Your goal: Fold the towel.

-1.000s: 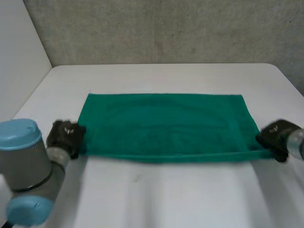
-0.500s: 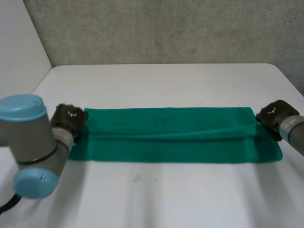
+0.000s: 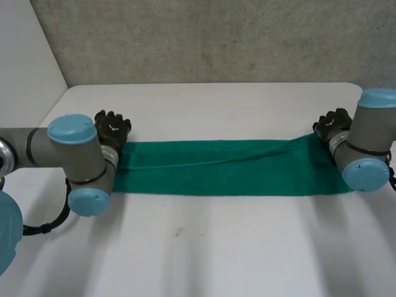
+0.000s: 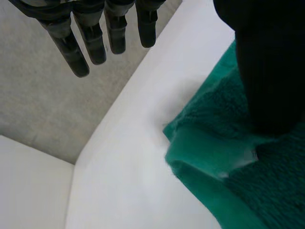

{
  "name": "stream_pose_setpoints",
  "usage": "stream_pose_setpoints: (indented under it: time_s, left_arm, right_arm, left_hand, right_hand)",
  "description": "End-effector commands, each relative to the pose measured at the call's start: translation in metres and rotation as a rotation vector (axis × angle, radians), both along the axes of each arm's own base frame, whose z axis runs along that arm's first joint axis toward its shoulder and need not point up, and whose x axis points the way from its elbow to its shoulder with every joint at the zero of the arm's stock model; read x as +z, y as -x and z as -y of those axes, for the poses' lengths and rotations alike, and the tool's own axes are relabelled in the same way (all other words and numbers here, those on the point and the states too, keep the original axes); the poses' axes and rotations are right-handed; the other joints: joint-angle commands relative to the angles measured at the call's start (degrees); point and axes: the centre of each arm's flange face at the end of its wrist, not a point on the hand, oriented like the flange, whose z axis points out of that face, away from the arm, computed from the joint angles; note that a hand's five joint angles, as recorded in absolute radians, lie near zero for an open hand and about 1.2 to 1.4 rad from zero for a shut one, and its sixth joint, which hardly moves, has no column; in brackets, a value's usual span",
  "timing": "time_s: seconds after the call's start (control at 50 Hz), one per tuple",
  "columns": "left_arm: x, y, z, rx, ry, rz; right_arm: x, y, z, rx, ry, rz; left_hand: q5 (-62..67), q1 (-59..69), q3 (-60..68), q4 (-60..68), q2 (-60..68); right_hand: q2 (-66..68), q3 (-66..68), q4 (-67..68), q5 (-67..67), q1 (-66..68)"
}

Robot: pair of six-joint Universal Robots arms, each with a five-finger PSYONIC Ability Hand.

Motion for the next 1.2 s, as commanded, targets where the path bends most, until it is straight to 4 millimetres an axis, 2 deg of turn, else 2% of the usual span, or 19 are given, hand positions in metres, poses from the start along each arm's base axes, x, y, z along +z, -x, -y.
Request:
stream_pose_setpoints:
  time_s: [0.02,0.16,0.36,0.48,0.54,0.56,0.58,0.7,0.76,0.82,0.84,0.86,0.9,0.98,1.0,1.06,1.08,1.14,1.2]
  left_arm:
    - [0.016,-0.002,-0.005,-0.005,0.045,0.015]
    - [0.026,-0.006,-0.014,-0.007,0.039,0.018]
    - [0.017,-0.004,-0.025,-0.069,-0.025,0.038]
    - [0.012,0.007,0.004,-0.109,0.064,-0.002]
    - [0.011,0.007,0.008,-0.107,0.078,-0.006]
    - [0.006,0.010,0.024,-0.101,0.125,-0.019]
    - [0.004,0.010,0.029,-0.096,0.134,-0.022]
    - [-0.009,0.013,0.043,-0.093,0.155,-0.029]
    - [-0.009,0.010,0.043,-0.083,0.152,-0.033]
    - [-0.005,0.006,0.039,-0.072,0.143,-0.033]
    - [0.006,0.002,0.029,-0.073,0.138,-0.039]
    - [0.006,0.002,0.028,-0.073,0.138,-0.039]
    - [0.019,-0.002,0.016,-0.074,0.136,-0.048]
    - [0.037,-0.009,-0.002,-0.070,0.131,-0.080]
    - [0.052,-0.015,-0.015,-0.063,0.129,-0.120]
    - [0.062,-0.023,-0.027,-0.052,0.119,-0.169]
    - [0.066,-0.029,-0.034,-0.042,0.109,-0.202]
    - [0.068,-0.037,-0.043,-0.026,0.086,-0.249]
    - [0.065,-0.043,-0.053,-0.011,0.051,-0.295]
  right_arm:
    - [0.005,-0.002,-0.001,-0.050,0.016,0.079]
    - [0.022,-0.004,-0.010,0.005,-0.002,0.159]
    - [0.019,-0.010,-0.022,0.065,-0.068,0.170]
    - [0.020,-0.011,-0.011,0.070,-0.036,0.185]
    - [0.014,-0.013,-0.007,0.075,-0.034,0.189]
    - [0.011,-0.016,0.001,0.084,-0.008,0.197]
    - [0.010,-0.017,0.004,0.086,0.004,0.199]
    - [0.009,-0.019,0.025,0.071,0.123,0.236]
    - [0.005,-0.018,0.028,0.046,0.140,0.296]
    - [0.004,-0.015,0.022,0.034,0.109,0.341]
    - [0.009,-0.014,0.020,0.029,0.109,0.357]
    - [0.009,-0.014,0.020,0.029,0.109,0.357]
    - [0.041,-0.008,0.007,0.013,0.126,0.411]
    - [0.066,-0.001,-0.025,0.041,0.097,0.432]
    - [0.066,-0.001,-0.025,0.041,0.096,0.432]
    - [0.070,0.020,-0.045,0.030,0.013,0.432]
    - [0.070,0.020,-0.045,0.030,0.013,0.432]
    - [0.062,0.038,-0.064,0.002,-0.131,0.439]
    - [0.056,0.042,-0.070,-0.008,-0.188,0.442]
  left_hand:
    - [-0.73,-0.48,-1.50,-1.03,-1.22]
    - [-0.56,-0.31,-1.33,-0.86,-1.05]
    - [-1.74,-1.49,-2.50,-2.04,-2.22]
    - [-0.23,0.02,-0.99,-0.53,-0.71]
    - [-0.05,0.20,-0.82,-0.35,-0.54]
    - [0.78,1.03,0.01,0.48,0.29]
    - [0.95,1.20,0.19,0.65,0.47]
    - [0.79,1.04,0.02,0.49,0.30]
    - [0.62,0.87,-0.15,0.32,0.13]
    - [0.28,0.53,-0.48,-0.02,-0.20]
    - [-0.22,0.03,-0.98,-0.52,-0.70]
    - [-0.22,0.03,-0.99,-0.52,-0.71]
    - [-0.56,-0.31,-1.32,-0.86,-1.04]
    - [-1.23,-0.98,-2.00,-1.53,-1.72]
    - [-1.40,-1.15,-2.16,-1.70,-1.89]
    - [-1.57,-1.32,-2.33,-1.87,-2.05]
    - [-1.57,-1.32,-2.33,-1.87,-2.06]
    - [-1.57,-1.32,-2.33,-1.87,-2.06]
    - [-1.57,-1.32,-2.33,-1.87,-2.06]
  right_hand:
    - [-3.12,-2.47,-3.29,-3.66,-1.60]
    - [-3.12,-2.47,-3.29,-3.66,-1.60]
    - [-3.12,-2.47,-3.29,-3.66,-1.60]
    - [-3.12,-2.47,-3.29,-3.66,-1.60]
    - [-3.12,-2.47,-3.29,-3.66,-1.60]
    - [-3.12,-2.47,-3.29,-3.66,-1.60]
    - [-3.12,-2.47,-3.29,-3.66,-1.60]
    - [-3.12,-2.47,-3.29,-3.66,-1.60]
    - [-3.12,-2.47,-3.29,-3.66,-1.60]
    - [-3.12,-2.47,-3.29,-3.66,-1.60]
    - [-3.12,-2.47,-3.29,-3.66,-1.60]
    - [-3.12,-2.47,-3.29,-3.66,-1.60]
    - [-3.12,-2.47,-3.29,-3.66,-1.60]
    - [-3.12,-2.47,-3.29,-3.66,-1.60]
    - [-3.12,-2.47,-3.29,-3.66,-1.60]
    - [-3.12,-2.47,-3.29,-3.66,-1.60]
    - [-3.12,-2.47,-3.29,-3.66,-1.60]
    - [-3.12,-2.47,-3.29,-3.66,-1.60]
    - [-1.69,-1.04,-1.86,-2.23,-0.18]
